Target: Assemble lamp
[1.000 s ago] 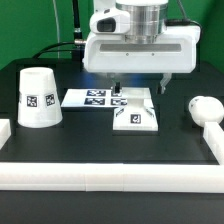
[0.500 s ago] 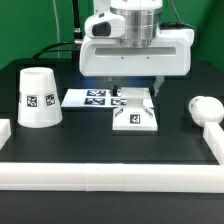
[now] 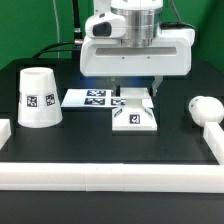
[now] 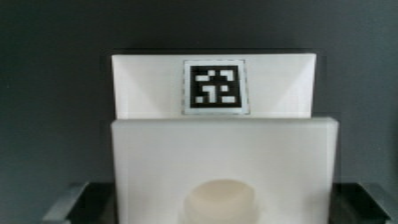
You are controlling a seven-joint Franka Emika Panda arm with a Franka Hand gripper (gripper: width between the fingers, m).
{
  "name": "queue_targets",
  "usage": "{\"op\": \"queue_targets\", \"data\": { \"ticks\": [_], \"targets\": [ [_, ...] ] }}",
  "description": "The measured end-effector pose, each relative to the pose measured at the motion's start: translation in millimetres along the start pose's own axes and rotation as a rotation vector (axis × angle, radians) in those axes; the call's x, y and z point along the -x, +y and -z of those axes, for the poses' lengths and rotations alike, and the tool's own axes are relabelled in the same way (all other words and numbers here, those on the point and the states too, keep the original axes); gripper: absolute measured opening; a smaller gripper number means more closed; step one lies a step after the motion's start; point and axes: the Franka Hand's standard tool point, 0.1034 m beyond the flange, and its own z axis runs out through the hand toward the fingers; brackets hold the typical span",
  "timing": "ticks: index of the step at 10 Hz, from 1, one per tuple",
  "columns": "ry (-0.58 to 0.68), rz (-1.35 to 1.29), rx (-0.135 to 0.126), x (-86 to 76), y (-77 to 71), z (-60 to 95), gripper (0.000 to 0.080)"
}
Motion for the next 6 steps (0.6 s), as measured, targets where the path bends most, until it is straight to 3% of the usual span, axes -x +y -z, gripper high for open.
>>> {"op": "queue_targets", "data": {
  "ticks": [3,6],
  "targets": [
    [0.0,0.001,0.0,-1.3,-0.3,-0.3,0.0534],
    [0.038,0.002,-0.005,-40.6,-3.6,4.3,0.0534]
  ]
}}
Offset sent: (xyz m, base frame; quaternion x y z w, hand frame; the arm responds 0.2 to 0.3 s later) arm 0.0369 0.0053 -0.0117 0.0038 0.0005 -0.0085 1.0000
